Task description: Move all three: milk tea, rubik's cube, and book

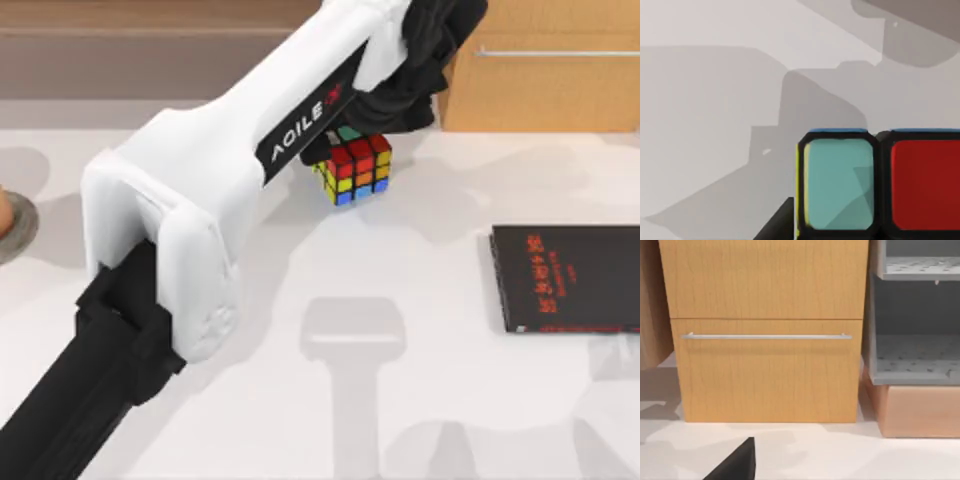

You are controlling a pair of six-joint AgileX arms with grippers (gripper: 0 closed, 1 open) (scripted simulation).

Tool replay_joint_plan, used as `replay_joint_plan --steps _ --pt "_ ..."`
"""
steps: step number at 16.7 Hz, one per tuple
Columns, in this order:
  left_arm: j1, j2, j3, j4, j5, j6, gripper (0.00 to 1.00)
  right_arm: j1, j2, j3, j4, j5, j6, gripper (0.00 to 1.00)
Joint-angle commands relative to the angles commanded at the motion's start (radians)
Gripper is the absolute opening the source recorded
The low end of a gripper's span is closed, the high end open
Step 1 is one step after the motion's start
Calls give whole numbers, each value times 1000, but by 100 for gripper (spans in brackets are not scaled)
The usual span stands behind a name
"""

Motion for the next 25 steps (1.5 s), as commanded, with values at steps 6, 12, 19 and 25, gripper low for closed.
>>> replay_joint_plan --steps 6,12,19,25 --pt "-91 -135 -247 266 -11 94 0 0 0 0 0 0 0 100" --pt "-206 -443 -724 831 -14 282 0 0 0 0 0 0 0 100" --pt "-158 -848 -1276 1575 53 584 0 0 0 0 0 0 0 100" --pt "89 -1086 -1636 2111 183 852 0 0 0 0 0 0 0 100"
